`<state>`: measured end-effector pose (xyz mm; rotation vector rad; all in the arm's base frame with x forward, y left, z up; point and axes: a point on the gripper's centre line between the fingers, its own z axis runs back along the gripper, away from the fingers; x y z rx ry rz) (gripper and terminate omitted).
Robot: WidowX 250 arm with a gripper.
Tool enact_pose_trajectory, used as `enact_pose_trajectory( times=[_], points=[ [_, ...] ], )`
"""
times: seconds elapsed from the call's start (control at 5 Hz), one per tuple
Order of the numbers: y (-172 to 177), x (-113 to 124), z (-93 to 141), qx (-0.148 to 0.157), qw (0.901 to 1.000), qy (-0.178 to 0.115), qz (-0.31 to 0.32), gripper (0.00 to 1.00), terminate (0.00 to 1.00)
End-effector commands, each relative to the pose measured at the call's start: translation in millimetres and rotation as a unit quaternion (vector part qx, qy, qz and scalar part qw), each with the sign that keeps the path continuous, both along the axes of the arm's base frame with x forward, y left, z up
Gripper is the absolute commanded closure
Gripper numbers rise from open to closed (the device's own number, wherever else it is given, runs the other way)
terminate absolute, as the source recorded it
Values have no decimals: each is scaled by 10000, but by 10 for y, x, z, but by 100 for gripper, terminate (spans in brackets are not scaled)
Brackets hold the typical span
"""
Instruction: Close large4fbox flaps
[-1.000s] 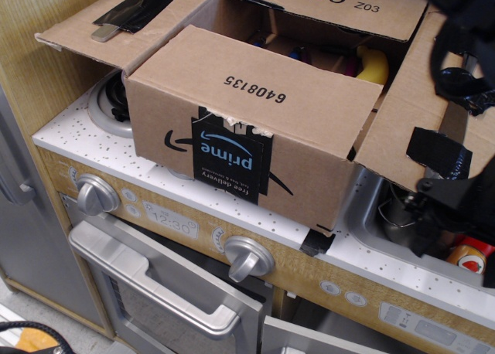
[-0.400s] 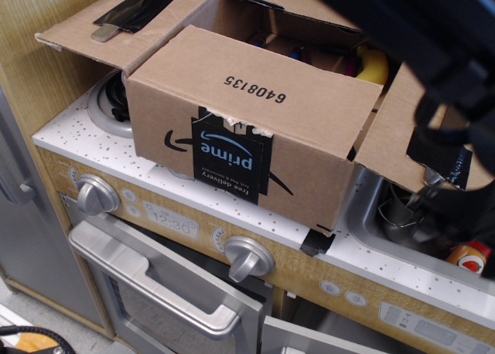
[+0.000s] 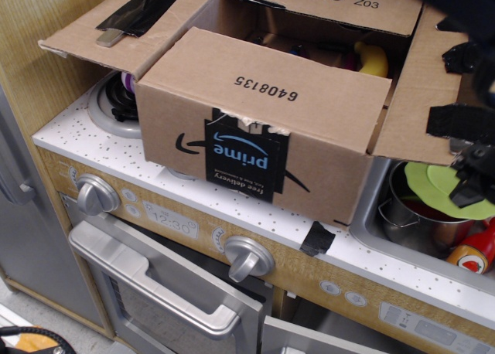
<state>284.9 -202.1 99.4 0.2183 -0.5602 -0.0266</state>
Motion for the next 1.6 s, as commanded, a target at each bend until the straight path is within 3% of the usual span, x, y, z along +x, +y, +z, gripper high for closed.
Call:
enact_pose_trajectory(
  times=[0.0, 0.4, 0.8, 1.2, 1.4],
  points=[
    [116, 252, 374, 127, 9992, -372, -96, 0, 0],
    [429, 224, 589, 501, 9962, -633, 342, 0, 0],
    [732, 164, 637, 710, 9924, -856, 534, 0, 0],
    [1061, 189, 484, 793, 9928, -767, 463, 0, 0],
    [1298, 282, 344, 594, 9966, -458, 340, 0, 0]
  ],
)
